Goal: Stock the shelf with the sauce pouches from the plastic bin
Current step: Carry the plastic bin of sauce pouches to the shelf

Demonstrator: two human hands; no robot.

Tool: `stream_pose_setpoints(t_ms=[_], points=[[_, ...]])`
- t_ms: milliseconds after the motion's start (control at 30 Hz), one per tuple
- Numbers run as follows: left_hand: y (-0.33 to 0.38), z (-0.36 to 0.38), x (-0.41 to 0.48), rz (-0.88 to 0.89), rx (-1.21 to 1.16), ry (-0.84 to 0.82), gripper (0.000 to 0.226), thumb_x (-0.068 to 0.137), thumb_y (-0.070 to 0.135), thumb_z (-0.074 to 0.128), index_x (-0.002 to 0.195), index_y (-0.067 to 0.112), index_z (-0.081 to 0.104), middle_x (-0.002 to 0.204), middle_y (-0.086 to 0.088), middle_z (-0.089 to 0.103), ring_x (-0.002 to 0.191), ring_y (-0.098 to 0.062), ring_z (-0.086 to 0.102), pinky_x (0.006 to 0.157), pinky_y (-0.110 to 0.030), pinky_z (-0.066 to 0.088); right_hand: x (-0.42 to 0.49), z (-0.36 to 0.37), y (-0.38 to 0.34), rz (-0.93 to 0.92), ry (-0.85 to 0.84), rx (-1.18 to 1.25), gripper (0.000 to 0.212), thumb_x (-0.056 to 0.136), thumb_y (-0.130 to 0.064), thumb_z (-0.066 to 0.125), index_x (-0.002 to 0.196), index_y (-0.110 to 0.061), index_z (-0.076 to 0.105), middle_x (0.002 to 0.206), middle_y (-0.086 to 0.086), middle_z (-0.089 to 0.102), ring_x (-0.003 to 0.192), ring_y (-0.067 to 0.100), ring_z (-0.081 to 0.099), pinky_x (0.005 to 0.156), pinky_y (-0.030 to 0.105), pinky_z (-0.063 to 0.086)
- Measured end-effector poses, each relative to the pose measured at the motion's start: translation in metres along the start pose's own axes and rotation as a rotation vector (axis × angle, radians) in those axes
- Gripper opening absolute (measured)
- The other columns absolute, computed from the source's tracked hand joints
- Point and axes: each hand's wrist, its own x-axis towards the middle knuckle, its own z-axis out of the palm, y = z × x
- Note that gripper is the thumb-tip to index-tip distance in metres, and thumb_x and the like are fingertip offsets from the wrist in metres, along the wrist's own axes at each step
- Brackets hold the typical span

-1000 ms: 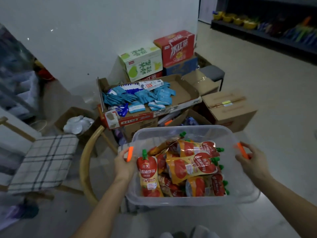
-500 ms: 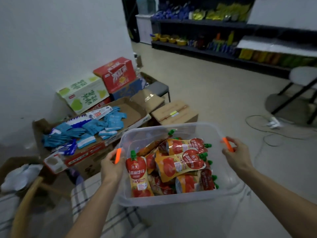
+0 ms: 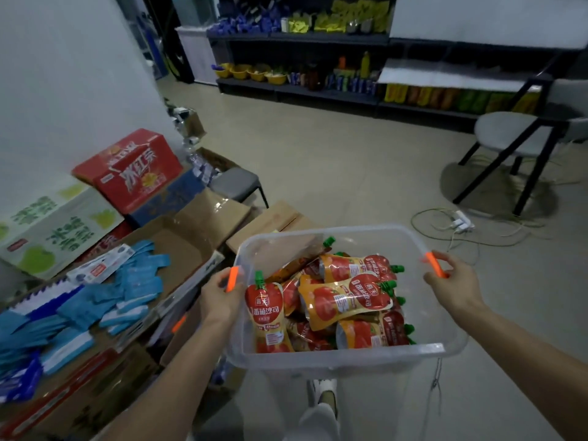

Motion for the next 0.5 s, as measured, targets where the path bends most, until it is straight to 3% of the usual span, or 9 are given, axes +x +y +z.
stream_pose_setpoints(t_ms=[133,300,400,500], points=[[0.052,0.060,0.071,0.018,0.000,-0.058,0.012,0.092,0.020,0.065,0.104,0.016,0.065,0.084,-0.001,0.067,0.079,-0.015,0.062,0.067,-0.027,0.049,0.079,0.000,-0.019,0.064,0.055,0.011,0.036,0.087,-0.008,0.061,0.120,-0.022,0.058,0.093,0.014,0.067,0.077,0.033,0.066,0.074,0.051,0.058],[0.118,0.139,0.158,0.057,0.015,-0.133,0.017,0.087,0.031,0.072,0.102,0.028,0.065,0.096,-0.005,0.071,0.089,-0.022,0.067,0.084,-0.041,0.057,0.172,-0.010,-0.039,0.073,0.173,0.048,0.034,0.088,-0.011,0.061,0.121,-0.017,0.059,0.097,0.013,0.065,0.074,0.027,0.062,0.061,0.029,0.048],[0.161,0.196,0.205,0.104,0.037,-0.183,0.024,0.089,0.026,0.070,0.111,0.018,0.064,0.091,-0.004,0.069,0.079,-0.013,0.063,0.072,-0.030,0.050,0.231,-0.020,-0.049,0.082,0.225,0.075,0.034,0.089,-0.016,0.062,0.123,-0.016,0.058,0.100,0.011,0.062,0.082,0.028,0.061,0.064,0.030,0.046],[0.202,0.260,0.250,0.123,0.090,-0.215,0.025,0.089,0.022,0.068,0.114,0.018,0.063,0.088,-0.002,0.064,0.084,-0.022,0.062,0.073,-0.033,0.051,0.297,-0.031,-0.054,0.111,0.251,0.073,0.035,0.090,-0.025,0.062,0.123,-0.018,0.056,0.098,0.012,0.063,0.082,0.031,0.062,0.067,0.038,0.052]])
